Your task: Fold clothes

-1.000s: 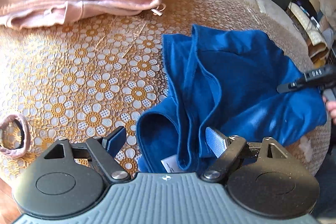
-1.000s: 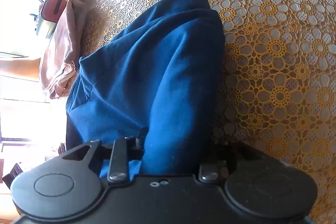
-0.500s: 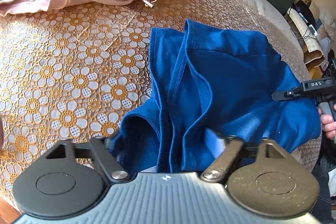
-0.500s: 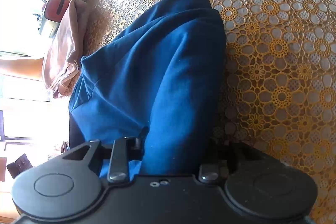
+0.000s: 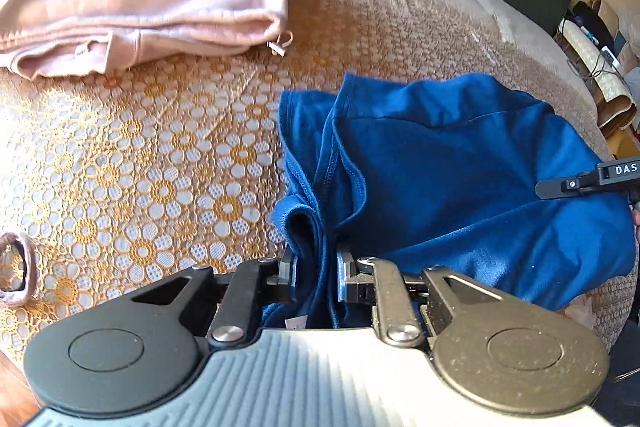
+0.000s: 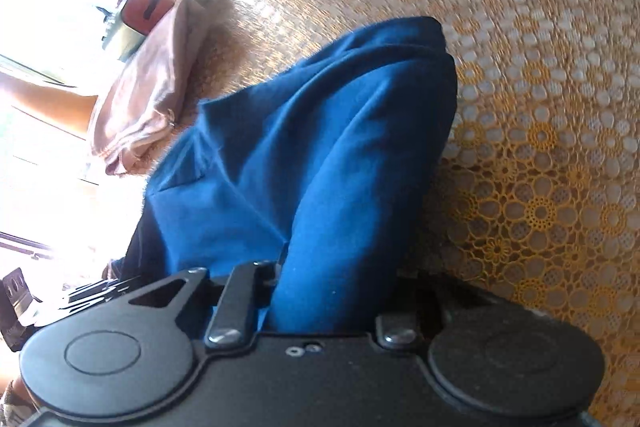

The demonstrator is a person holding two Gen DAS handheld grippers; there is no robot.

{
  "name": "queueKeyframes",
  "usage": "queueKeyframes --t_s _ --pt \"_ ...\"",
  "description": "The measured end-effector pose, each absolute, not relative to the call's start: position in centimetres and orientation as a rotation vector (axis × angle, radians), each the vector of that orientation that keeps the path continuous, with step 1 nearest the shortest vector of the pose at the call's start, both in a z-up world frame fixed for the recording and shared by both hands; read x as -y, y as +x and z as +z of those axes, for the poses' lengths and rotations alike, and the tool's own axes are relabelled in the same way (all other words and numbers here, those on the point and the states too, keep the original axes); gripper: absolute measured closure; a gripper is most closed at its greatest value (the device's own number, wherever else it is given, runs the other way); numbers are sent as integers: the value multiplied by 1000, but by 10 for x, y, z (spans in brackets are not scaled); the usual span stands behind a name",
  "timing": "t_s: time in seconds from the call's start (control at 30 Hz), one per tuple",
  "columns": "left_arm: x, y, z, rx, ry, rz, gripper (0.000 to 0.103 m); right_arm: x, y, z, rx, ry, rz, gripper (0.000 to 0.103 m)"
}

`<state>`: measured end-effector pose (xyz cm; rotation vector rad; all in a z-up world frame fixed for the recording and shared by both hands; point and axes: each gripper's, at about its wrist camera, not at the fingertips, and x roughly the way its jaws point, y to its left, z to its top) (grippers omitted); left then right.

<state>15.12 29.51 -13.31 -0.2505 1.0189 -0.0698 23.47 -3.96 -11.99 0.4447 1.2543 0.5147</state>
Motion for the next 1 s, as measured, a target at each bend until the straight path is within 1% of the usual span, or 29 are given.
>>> queueKeyframes --t_s 0.17,0.27,0.33,0.4,0.5,0.73,1.0 --pt "-301 150 -115 -966 -261 -50 88 20 238 -95 -1205 460 530 0" --pt "-308 148 -101 -930 -260 -44 88 31 222 -68 -1167 451 562 0" --pt "-315 148 -90 -907 -255 -38 88 26 227 -51 -1141 451 581 0" --pt "-323 149 -76 -879 -250 -26 88 -13 255 -41 -1115 444 596 0" --pt "-338 150 -52 -837 -237 -7 88 -23 252 -17 -1074 431 624 0" --pt "-392 169 4 -775 -177 74 88 -91 290 23 -1004 404 706 0" --pt "-477 225 34 -738 -82 215 88 -210 371 33 -969 364 781 0"
